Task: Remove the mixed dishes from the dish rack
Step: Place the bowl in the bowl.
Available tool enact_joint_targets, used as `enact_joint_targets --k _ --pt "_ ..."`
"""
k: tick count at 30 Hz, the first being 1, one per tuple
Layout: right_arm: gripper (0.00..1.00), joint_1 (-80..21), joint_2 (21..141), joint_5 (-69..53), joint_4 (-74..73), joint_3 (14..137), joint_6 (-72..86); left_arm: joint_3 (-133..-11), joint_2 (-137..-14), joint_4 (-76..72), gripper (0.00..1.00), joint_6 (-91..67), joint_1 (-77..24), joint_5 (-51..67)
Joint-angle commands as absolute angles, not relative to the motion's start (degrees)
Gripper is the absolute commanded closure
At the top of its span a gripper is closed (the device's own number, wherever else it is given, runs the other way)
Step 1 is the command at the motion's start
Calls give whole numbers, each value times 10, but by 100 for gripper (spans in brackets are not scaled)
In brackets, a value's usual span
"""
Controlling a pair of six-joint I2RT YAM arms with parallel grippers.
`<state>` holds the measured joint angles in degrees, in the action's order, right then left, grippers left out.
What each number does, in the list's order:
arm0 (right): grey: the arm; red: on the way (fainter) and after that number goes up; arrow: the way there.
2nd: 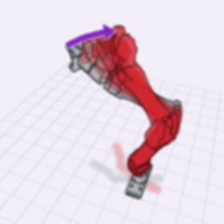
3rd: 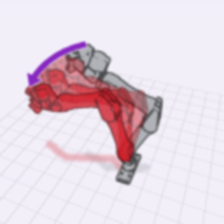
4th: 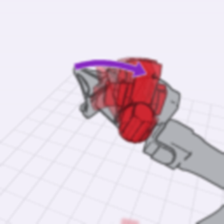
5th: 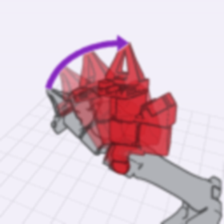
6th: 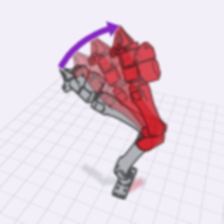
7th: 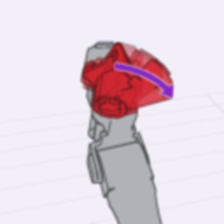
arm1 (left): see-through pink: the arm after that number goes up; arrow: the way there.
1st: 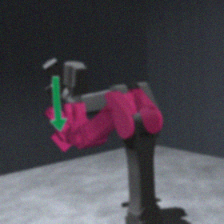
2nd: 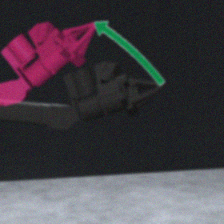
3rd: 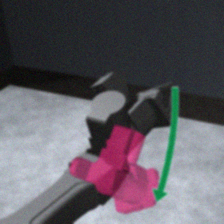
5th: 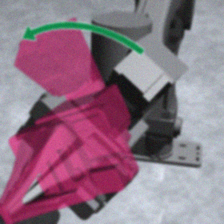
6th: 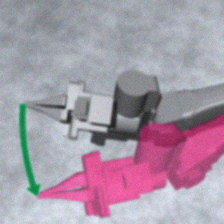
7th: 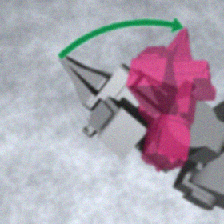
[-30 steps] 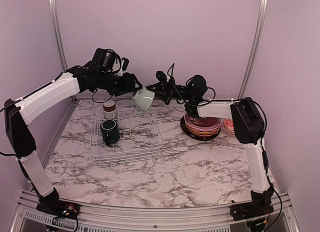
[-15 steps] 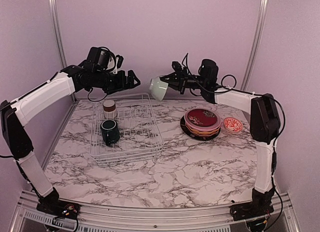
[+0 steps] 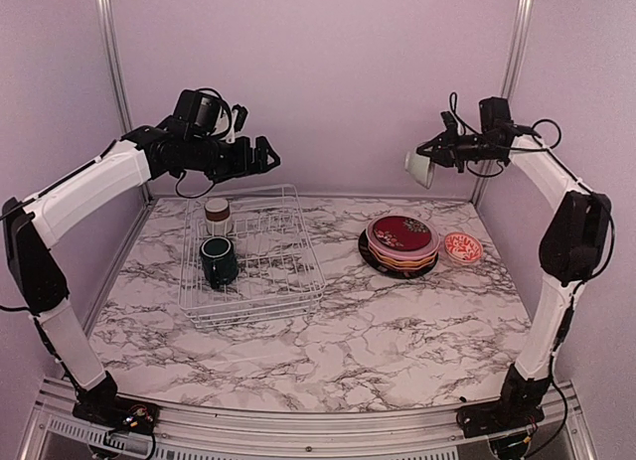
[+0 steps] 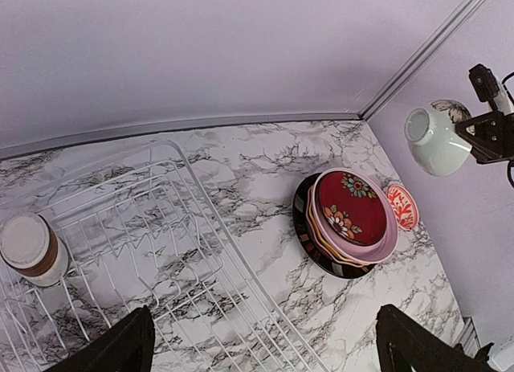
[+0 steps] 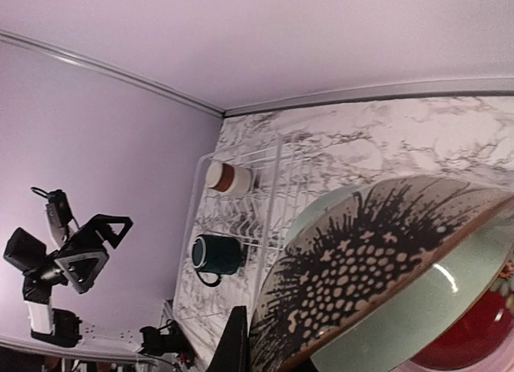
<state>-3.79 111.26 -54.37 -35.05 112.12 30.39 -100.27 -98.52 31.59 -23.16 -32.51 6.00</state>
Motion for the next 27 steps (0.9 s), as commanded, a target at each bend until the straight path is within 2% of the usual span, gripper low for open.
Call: enact_joint_targets --k 1,7,13,19,27 --pt "100 -13 1111 -419 -602 1215 106 -1019 -999 323 1 -221 -322 64" --pt "100 -7 1098 -256 -689 1209 67 -1022 -1004 325 1 -218 -321 66" --pt "100 -7 1069 -144 -708 1160 57 -1023 -1010 326 1 -217 -321 70" --pt "100 -7 1075 -67 -719 1146 58 -1032 -1021 326 1 -220 -320 76" --pt "100 -16 1108 -45 -721 1148 57 -1035 -1024 327 1 -220 -319 77"
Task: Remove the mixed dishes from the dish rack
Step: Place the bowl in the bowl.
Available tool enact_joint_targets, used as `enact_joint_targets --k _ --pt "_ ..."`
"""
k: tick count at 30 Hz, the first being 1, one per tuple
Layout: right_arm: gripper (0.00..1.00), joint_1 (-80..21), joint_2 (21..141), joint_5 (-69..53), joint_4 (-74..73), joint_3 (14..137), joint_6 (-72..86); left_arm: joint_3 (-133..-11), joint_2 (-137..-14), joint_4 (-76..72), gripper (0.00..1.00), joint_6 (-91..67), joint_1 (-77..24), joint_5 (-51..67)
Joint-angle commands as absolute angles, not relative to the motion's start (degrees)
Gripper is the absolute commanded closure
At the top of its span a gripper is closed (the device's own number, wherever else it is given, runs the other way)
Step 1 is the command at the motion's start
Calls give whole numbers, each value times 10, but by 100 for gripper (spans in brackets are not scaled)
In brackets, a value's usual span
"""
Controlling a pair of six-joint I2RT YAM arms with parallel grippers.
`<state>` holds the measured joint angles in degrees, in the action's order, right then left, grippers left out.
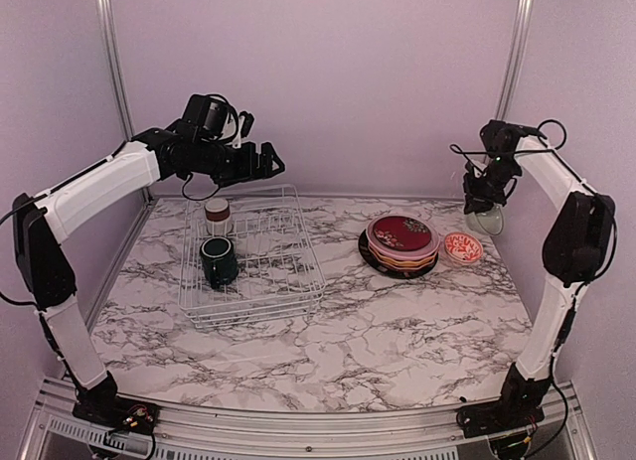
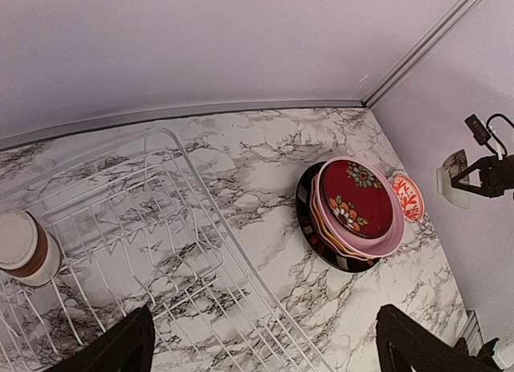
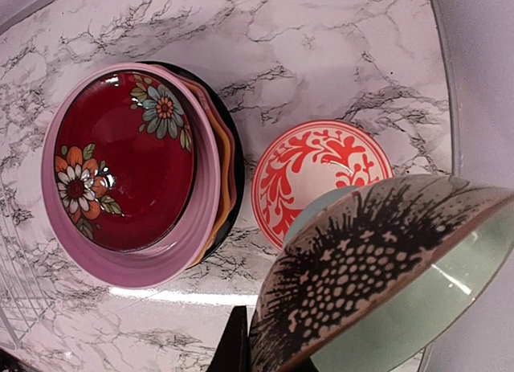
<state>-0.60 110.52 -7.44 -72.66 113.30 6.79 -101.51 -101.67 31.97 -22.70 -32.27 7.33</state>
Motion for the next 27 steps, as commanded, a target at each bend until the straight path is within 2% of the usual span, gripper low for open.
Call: enact_joint_targets --k 1,10,27 --pt "100 -19 1113 -45 -720 1148 57 -1034 -1024 327 1 -220 -319 77" --pt "100 -54 1161 -6 -721 1157 54 -1035 -1024 327 1 -218 -316 77" --pt "100 -59 1213 50 -716 1151 49 -1031 -1023 327 1 -220 -310 82"
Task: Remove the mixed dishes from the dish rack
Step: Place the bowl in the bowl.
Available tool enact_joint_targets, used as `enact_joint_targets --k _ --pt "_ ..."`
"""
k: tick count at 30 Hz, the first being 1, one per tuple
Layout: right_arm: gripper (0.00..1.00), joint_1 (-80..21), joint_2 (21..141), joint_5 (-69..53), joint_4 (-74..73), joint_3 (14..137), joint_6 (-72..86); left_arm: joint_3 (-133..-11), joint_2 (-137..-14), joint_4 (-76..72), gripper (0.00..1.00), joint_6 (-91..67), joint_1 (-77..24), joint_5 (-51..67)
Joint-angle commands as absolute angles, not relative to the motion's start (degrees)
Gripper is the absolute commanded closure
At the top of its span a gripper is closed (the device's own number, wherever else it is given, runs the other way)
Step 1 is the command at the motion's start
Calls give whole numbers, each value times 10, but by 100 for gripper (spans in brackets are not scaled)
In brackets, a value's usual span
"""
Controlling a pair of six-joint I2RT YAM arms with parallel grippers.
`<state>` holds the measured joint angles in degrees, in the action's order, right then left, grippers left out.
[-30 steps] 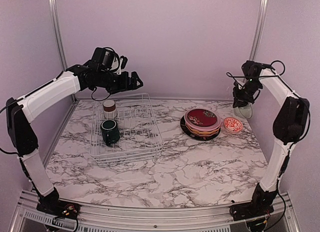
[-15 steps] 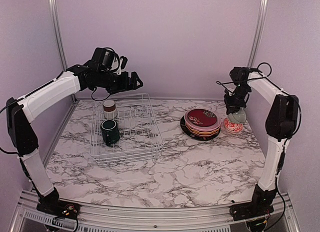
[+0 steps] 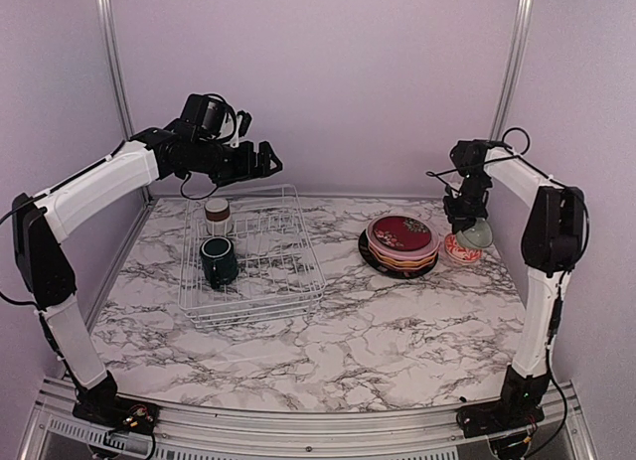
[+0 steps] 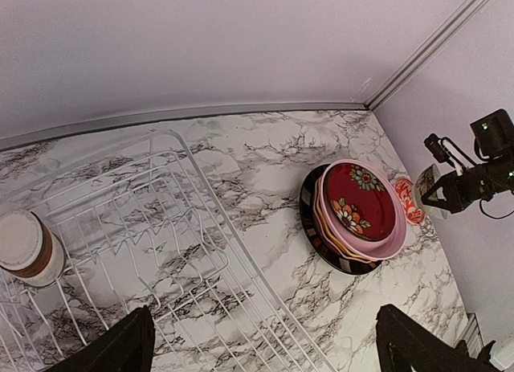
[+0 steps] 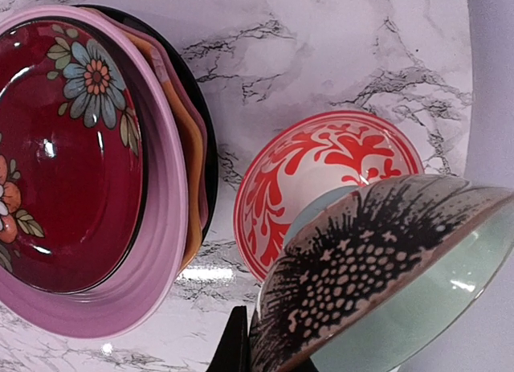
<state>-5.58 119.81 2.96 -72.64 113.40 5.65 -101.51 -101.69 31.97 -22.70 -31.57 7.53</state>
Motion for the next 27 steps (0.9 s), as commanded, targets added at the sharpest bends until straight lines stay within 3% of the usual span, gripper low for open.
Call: enact_joint_targets --k 1,13,20,27 --pt "100 -60 1214 49 -715 1149 48 -1031 -1022 327 1 -220 -310 82" --pt "100 -67 1229 78 -709 1125 45 -1024 -1016 328 1 -220 -308 81" --pt "82 -67 1230 79 -708 1127 46 -1019 -1012 327 1 -218 -307 80" --pt "79 -68 1226 71 -709 1128 46 -1015 -1008 326 1 -218 -306 79"
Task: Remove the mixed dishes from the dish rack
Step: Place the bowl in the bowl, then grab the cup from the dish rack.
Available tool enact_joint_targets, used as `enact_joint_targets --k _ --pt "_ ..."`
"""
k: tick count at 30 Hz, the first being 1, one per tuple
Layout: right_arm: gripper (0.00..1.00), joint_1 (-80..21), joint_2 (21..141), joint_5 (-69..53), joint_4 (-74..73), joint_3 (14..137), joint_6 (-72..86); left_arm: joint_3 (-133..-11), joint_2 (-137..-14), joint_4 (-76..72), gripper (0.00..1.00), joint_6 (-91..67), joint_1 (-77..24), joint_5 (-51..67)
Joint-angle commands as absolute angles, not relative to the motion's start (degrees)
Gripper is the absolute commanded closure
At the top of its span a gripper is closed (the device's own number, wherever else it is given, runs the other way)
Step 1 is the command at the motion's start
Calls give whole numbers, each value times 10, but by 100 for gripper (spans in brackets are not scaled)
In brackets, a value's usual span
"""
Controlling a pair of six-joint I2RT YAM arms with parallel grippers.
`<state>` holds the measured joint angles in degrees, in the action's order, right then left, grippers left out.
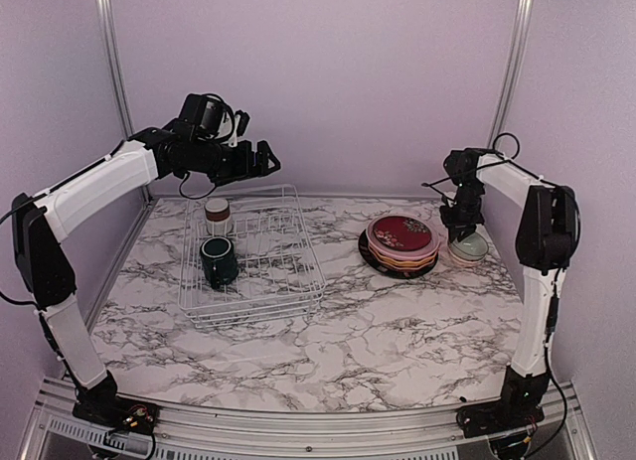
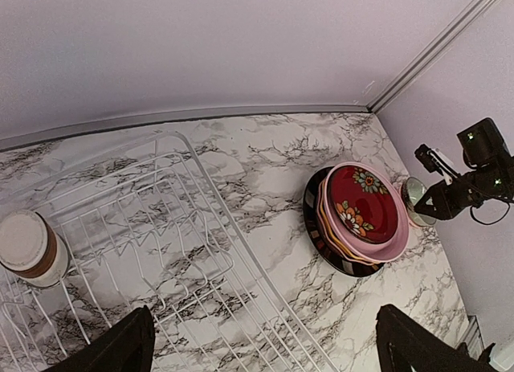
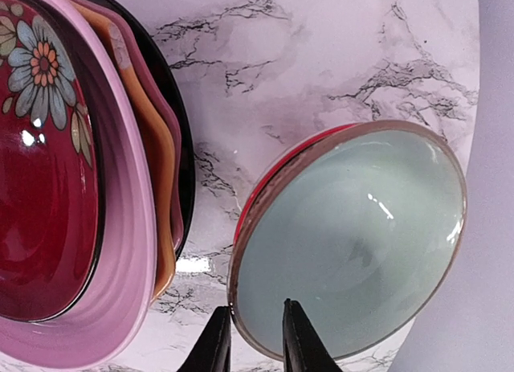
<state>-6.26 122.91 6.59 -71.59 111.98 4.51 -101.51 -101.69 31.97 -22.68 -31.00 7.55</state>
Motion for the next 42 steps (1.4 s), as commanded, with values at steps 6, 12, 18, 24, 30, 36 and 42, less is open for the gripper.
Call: enact_joint_targets --k 6,12,18,24,30,36,42 --pt "85 -68 1219 57 -707 1122 44 -1010 -1005 327 1 -219 -306 79" --pt "94 -68 1222 54 -701 1102 45 -1007 -1004 327 1 -218 -306 79" --pt "96 -68 1215 58 -693 1080 43 -1001 -1004 332 1 -219 -304 73" --pt "87 -68 1208 47 -696 1103 45 -1001 -1003 339 1 -219 -301 63" --pt "53 -68 1197 22 -704 1174 50 -988 -996 352 1 -219 -298 40" --pt "25 -69 1184 -10 -696 1219 51 -961 -979 364 1 -217 -294 7" --pt "18 -69 1138 -18 -643 1227 51 -952 -969 381 1 -230 -293 -38"
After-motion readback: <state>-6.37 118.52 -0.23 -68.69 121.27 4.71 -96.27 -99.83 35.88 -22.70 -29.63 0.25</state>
